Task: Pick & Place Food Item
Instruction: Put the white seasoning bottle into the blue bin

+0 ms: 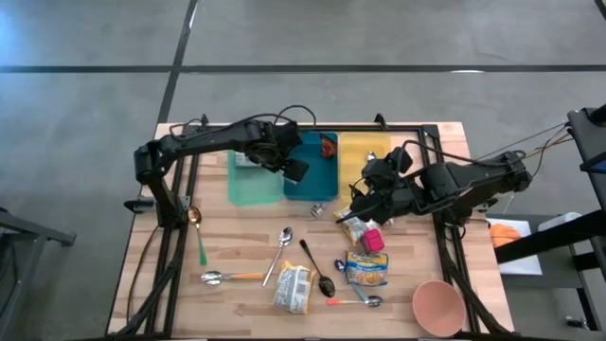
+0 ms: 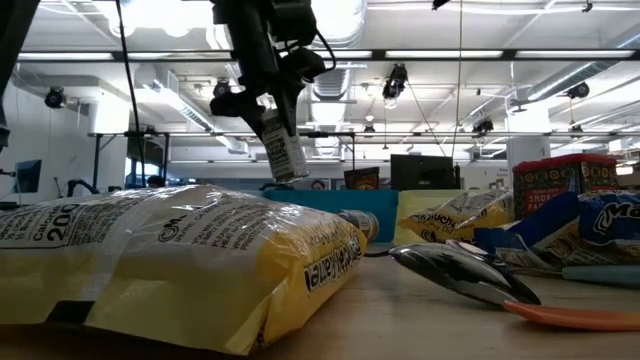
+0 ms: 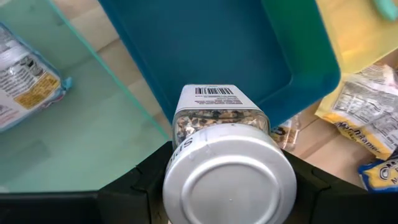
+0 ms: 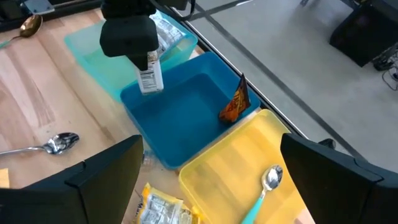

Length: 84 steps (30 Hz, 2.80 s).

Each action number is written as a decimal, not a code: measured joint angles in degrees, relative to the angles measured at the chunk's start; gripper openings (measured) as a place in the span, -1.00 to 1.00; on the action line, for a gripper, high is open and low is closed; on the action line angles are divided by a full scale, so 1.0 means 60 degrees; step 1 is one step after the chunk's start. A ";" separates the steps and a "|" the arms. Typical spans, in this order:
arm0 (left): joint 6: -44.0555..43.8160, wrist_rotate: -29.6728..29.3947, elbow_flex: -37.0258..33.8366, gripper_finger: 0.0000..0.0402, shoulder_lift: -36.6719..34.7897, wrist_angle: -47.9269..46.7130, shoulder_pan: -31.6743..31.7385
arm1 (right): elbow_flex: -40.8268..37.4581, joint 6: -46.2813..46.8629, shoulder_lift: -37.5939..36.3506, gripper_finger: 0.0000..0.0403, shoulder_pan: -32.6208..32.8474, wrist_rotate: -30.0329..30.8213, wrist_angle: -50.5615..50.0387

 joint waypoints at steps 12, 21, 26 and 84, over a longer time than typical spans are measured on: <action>-0.0106 -0.0142 -0.0001 -0.01 0.0524 0.0280 -0.0262 | 0.0000 0.0022 -0.0007 0.88 0.0000 -0.0009 0.0059; -0.0098 0.0085 0.0003 -0.01 0.1065 0.0303 -0.0287 | -0.0002 0.0239 -0.0007 0.88 0.0000 -0.0011 0.0084; 0.0017 0.0365 0.0003 -0.01 0.1377 0.0270 -0.0309 | -0.0011 0.0270 -0.0007 0.88 0.0000 -0.0020 0.0080; -0.0219 0.0021 -0.0518 0.16 0.1490 -0.0206 -0.0732 | -0.0047 0.0375 0.0066 0.88 0.0018 -0.0293 0.0080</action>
